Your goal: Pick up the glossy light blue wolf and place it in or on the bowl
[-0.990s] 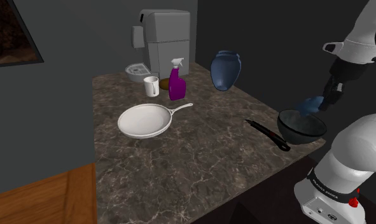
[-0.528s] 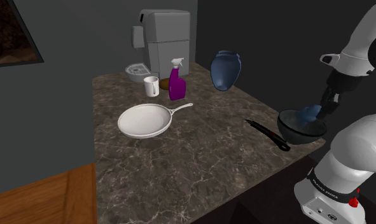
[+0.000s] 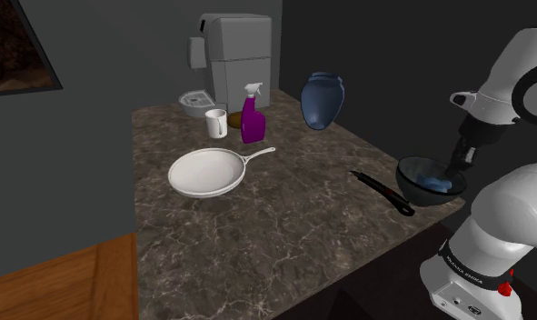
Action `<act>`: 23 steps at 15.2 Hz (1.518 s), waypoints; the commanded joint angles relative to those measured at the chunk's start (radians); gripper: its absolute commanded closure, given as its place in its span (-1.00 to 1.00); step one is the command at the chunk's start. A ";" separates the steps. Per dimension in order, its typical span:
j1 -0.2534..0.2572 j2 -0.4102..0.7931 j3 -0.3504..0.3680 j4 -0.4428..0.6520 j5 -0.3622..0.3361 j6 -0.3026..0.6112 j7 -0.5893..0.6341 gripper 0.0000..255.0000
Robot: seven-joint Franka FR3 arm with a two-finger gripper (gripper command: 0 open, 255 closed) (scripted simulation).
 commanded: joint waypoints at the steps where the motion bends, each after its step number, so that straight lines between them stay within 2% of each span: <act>1: 0.000 0.000 -0.001 -0.002 0.000 0.002 0.000 1.00; 2: 0.000 0.000 0.000 -0.001 0.000 0.001 0.000 1.00; 3: 0.000 0.000 0.000 -0.001 0.000 0.001 0.000 -1.00; 4: -0.003 0.209 0.046 0.045 0.042 0.062 0.120 -1.00; 6: -0.044 0.596 0.104 0.162 0.118 0.130 0.323 -1.00; 7: -0.071 0.770 0.119 0.227 0.151 0.140 0.415 -1.00; 8: -0.091 0.874 0.125 0.269 0.171 0.139 0.471 -1.00; 16: -0.096 0.853 0.118 0.160 0.162 0.228 0.472 -1.00; 23: -0.096 0.854 0.118 0.160 0.162 0.228 0.472 -1.00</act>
